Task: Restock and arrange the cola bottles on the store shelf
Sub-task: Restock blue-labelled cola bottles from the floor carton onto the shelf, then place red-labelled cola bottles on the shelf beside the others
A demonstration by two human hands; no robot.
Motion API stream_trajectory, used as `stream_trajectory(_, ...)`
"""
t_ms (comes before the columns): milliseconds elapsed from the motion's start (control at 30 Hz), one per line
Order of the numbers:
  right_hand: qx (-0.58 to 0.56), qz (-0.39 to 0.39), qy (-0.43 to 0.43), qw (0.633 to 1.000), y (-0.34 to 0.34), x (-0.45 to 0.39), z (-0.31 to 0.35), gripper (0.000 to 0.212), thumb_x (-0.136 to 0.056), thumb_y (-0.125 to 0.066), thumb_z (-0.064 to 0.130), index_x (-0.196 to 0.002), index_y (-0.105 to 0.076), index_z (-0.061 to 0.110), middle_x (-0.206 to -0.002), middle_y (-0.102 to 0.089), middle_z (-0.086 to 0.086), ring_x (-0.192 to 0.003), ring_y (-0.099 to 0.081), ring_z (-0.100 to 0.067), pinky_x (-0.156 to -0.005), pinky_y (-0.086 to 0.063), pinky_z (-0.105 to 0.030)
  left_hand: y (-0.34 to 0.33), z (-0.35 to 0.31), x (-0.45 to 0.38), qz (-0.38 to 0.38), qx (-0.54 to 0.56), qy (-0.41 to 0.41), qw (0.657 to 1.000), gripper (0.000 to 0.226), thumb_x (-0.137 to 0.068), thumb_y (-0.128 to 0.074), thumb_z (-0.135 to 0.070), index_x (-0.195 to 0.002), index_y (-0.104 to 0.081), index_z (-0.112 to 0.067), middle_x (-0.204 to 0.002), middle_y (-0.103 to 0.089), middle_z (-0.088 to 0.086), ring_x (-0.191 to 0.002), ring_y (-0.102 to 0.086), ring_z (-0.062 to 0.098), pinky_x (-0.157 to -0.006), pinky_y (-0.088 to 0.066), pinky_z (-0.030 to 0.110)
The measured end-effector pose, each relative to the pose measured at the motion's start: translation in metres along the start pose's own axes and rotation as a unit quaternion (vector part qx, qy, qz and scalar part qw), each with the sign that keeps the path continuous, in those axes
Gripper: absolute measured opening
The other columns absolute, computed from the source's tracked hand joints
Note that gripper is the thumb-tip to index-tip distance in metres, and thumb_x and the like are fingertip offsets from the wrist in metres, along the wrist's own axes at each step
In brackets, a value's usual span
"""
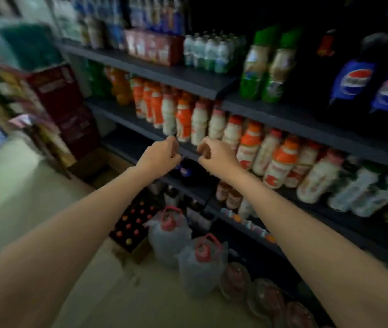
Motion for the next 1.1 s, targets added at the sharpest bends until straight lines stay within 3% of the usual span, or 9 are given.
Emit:
stream_trajectory(100, 0.002, 0.141, -0.010, 0.990, -0.066, -0.025, 0.019, 0.010, -0.090, -0.053, 0.010, -0.098, -0.057, 0.014, -0.081, -0.055, 0.003, -0.081, -0.062, -0.024, -0.076, -0.055, -0.044, -0.002, 0.072, 0.002, 0.013, 0.016, 0.071, 0.997, 0.024, -0.092, -0.051, -0.020, -0.114, -0.049, -0.010, -0.107, -0.064, 0.009, -0.095, -0.060, 0.026, -0.080, -0.049, 0.038)
stream_trajectory(200, -0.005, 0.206, -0.043, 0.978, -0.120, -0.047, 0.016, 0.014, -0.092, -0.051, 0.013, -0.102, -0.060, 0.009, -0.087, -0.057, 0.001, -0.090, -0.064, -0.025, -0.080, -0.055, -0.043, -0.016, 0.134, 0.000, 0.034, 0.013, 0.124, 0.992, 0.023, -0.091, -0.051, -0.018, -0.113, -0.053, -0.010, -0.109, -0.063, 0.009, -0.096, -0.059, 0.023, -0.080, -0.048, 0.035)
stream_trajectory(400, -0.023, 0.235, -0.125, 0.964, -0.224, -0.114, -0.038, 0.018, -0.091, -0.052, 0.011, -0.102, -0.064, 0.005, -0.107, -0.065, -0.011, -0.104, -0.060, -0.024, -0.090, -0.052, -0.041, -0.065, 0.250, -0.049, 0.081, -0.019, 0.188, 0.979, 0.022, -0.093, -0.043, -0.015, -0.104, -0.061, -0.012, -0.106, -0.065, 0.009, -0.098, -0.061, 0.026, -0.079, -0.048, 0.034)
stream_trajectory(533, -0.021, 0.261, -0.178, 0.949, -0.302, -0.169, -0.091, 0.018, -0.091, -0.052, 0.010, -0.102, -0.064, 0.004, -0.109, -0.066, -0.010, -0.107, -0.059, -0.023, -0.087, -0.046, -0.029, -0.115, 0.325, -0.107, 0.125, -0.037, 0.210, 0.969, 0.023, -0.094, -0.040, -0.013, -0.102, -0.061, -0.008, -0.096, -0.064, 0.007, -0.083, -0.059, 0.023, -0.060, -0.042, 0.025)
stream_trajectory(700, 0.002, 0.326, -0.219, 0.920, -0.416, -0.219, -0.146, 0.019, -0.090, -0.056, 0.012, -0.104, -0.064, 0.001, -0.109, -0.066, -0.011, -0.107, -0.059, -0.024, -0.080, -0.042, -0.024, -0.190, 0.410, -0.155, 0.170, -0.019, 0.221, 0.960, 0.023, -0.090, -0.039, -0.012, -0.095, -0.062, -0.015, -0.099, -0.064, 0.005, -0.089, -0.061, 0.024, -0.076, -0.050, 0.034)
stream_trajectory(867, 0.039, 0.372, -0.206, 0.904, -0.554, -0.253, -0.213, 0.020, -0.088, -0.059, 0.013, -0.104, -0.060, 0.001, -0.111, -0.063, -0.013, -0.106, -0.058, -0.025, -0.087, -0.046, -0.032, -0.289, 0.509, -0.173, 0.199, -0.027, 0.210, 0.957, 0.021, -0.088, -0.045, -0.012, -0.094, -0.064, -0.010, -0.102, -0.067, 0.009, -0.093, -0.062, 0.027, -0.085, -0.050, 0.042)
stream_trajectory(1000, 0.100, 0.409, -0.162, 0.892, -0.656, -0.272, -0.269, 0.035, -0.087, -0.060, 0.014, -0.118, -0.050, 0.003, -0.124, -0.048, -0.017, -0.113, -0.050, -0.031, -0.086, -0.040, -0.030, -0.364, 0.575, -0.191, 0.204, -0.034, 0.194, 0.959, 0.023, -0.090, -0.047, -0.014, -0.106, -0.063, -0.012, -0.114, -0.060, 0.010, -0.103, -0.059, 0.031, -0.083, -0.047, 0.037)
stream_trajectory(1100, 0.124, 0.399, -0.157, 0.895, -0.711, -0.286, -0.305, 0.042, -0.088, -0.059, 0.013, -0.127, -0.045, 0.008, -0.128, -0.042, -0.019, -0.116, -0.048, -0.033, -0.086, -0.040, -0.030, -0.419, 0.610, -0.209, 0.209, -0.038, 0.156, 0.965, 0.031, -0.092, -0.045, -0.015, -0.120, -0.057, -0.015, -0.131, -0.051, 0.008, -0.115, -0.055, 0.029, -0.090, -0.044, 0.034)
Point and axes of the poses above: each hand's wrist, its own x-axis away from the middle knuckle, its own y-axis out of the back of the hand, z = x × y, the point moved 5 cm from there along -x, towards the middle knuckle
